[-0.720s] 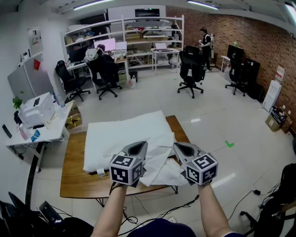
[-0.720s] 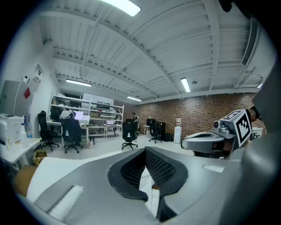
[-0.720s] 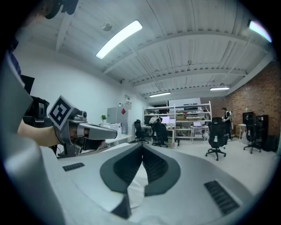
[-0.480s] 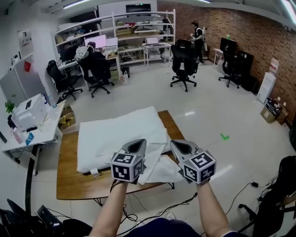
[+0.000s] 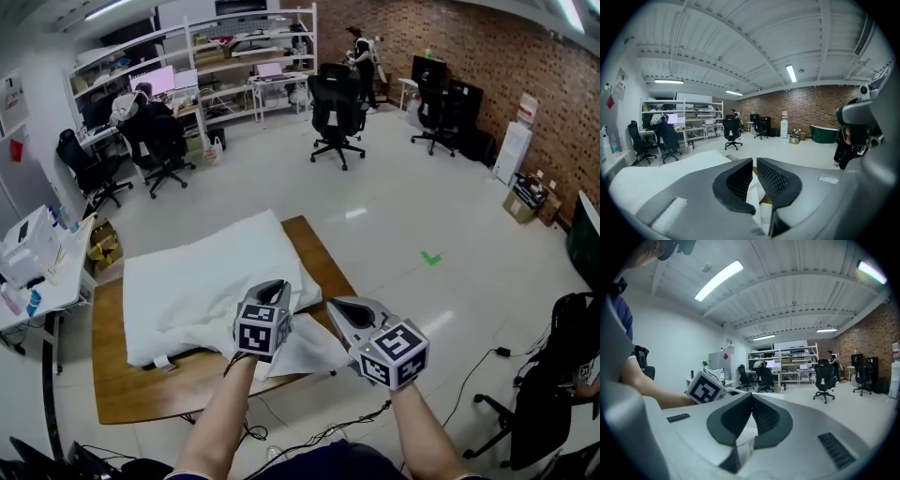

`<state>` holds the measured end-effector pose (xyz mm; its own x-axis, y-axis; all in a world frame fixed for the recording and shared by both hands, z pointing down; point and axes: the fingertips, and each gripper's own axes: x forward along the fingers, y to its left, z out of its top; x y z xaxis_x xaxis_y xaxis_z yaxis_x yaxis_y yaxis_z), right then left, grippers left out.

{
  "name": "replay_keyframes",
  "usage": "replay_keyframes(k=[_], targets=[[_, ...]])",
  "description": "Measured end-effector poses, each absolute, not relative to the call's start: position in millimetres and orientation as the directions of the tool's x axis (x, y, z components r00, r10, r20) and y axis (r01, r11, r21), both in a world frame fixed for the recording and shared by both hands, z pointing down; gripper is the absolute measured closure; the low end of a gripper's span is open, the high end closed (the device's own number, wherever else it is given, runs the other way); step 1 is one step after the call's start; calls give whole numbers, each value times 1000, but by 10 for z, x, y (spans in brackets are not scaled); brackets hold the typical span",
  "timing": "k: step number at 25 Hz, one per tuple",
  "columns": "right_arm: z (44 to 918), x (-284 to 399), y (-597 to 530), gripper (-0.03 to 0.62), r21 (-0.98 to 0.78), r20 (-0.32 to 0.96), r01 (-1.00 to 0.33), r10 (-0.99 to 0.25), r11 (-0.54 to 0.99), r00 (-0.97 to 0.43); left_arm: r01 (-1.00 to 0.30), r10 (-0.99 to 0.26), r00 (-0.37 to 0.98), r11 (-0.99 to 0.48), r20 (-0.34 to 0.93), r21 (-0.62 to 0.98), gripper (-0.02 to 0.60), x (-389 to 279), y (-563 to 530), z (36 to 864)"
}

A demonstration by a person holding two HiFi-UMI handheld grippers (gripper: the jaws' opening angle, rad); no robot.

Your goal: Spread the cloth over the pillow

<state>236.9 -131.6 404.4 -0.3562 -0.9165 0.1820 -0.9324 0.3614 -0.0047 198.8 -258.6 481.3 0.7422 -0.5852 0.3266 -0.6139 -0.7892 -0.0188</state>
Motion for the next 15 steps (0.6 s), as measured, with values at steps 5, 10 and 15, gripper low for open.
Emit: replay_keyframes(k=[5,10,15], targets=[[4097,2517,-1259,593,-16,190,-942,-924,337,-333,-604,-573,721,-795,389,-50,417,2278,-2714,5211],[4113,2724,-1214,594,-21,207,-950,-928,312,-309,-641,-622,656,-758,428,-120,367,2463,-2856,5468],[4191,2858,-1220,594,-22,226,-954,-928,298,-295,-674,-670,590,-716,450,-181,313,2514,-2988,5665]])
